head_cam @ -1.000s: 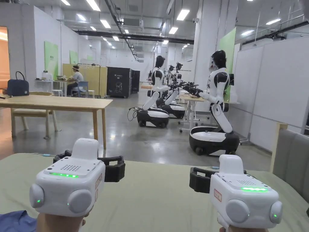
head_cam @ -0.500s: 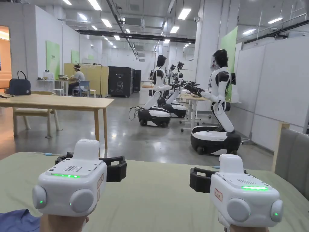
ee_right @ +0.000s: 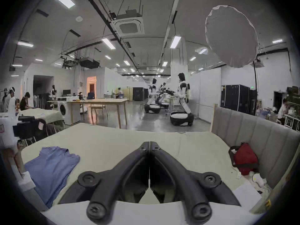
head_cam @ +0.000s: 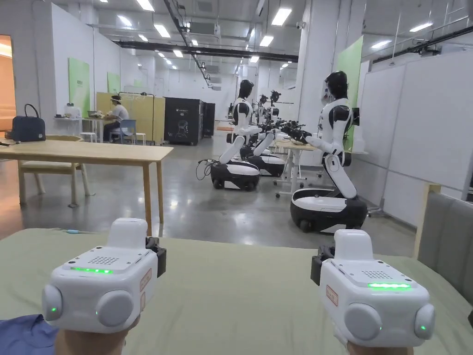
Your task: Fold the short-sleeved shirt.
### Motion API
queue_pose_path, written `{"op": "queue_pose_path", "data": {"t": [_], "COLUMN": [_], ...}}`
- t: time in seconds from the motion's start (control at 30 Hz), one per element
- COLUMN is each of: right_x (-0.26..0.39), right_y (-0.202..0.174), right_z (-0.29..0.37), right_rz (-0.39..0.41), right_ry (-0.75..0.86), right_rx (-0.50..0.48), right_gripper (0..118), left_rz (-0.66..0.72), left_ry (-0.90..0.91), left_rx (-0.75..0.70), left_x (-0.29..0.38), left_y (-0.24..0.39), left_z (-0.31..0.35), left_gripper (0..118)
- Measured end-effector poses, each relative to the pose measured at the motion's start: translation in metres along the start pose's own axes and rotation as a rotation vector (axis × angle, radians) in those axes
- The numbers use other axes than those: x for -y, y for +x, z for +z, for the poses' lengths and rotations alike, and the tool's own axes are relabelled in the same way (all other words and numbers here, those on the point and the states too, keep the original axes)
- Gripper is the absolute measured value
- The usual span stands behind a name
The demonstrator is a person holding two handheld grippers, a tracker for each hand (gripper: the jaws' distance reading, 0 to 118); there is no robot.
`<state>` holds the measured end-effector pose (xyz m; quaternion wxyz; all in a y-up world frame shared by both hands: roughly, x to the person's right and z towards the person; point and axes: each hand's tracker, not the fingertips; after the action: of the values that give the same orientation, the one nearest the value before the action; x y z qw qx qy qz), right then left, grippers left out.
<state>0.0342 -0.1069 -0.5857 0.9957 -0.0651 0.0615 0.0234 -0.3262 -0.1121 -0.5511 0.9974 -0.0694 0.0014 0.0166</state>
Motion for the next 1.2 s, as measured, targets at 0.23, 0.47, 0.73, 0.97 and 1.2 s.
{"op": "queue_pose_path", "data": {"t": [0.23, 0.47, 0.73, 0.97, 1.2], "right_x": [0.010, 0.036, 0.079, 0.114, 0.141], "right_y": [-0.069, -0.174, -0.215, -0.195, -0.179], "right_z": [-0.005, -0.008, -0.023, -0.040, -0.061], "right_rz": [-0.005, 0.007, 0.087, 0.127, 0.120], "right_ry": [-0.023, -0.076, -0.136, -0.187, -0.264], "right_rx": [-0.184, -0.436, -0.494, -0.380, -0.288], "right_gripper": [1, 1, 1, 1, 1], "left_rz": [0.017, 0.106, 0.189, 0.196, 0.117], "left_ry": [-0.047, -0.371, -0.558, -0.685, -0.944], "left_rx": [-0.171, -0.403, -0.345, -0.287, -0.270], "left_x": [0.011, 0.058, 0.113, 0.144, 0.224], "left_y": [-0.008, -0.143, -0.198, -0.221, -0.237], "left_z": [0.008, 0.075, 0.039, -0.084, -0.191], "left_gripper": [0, 0, 113, 117, 109]}}
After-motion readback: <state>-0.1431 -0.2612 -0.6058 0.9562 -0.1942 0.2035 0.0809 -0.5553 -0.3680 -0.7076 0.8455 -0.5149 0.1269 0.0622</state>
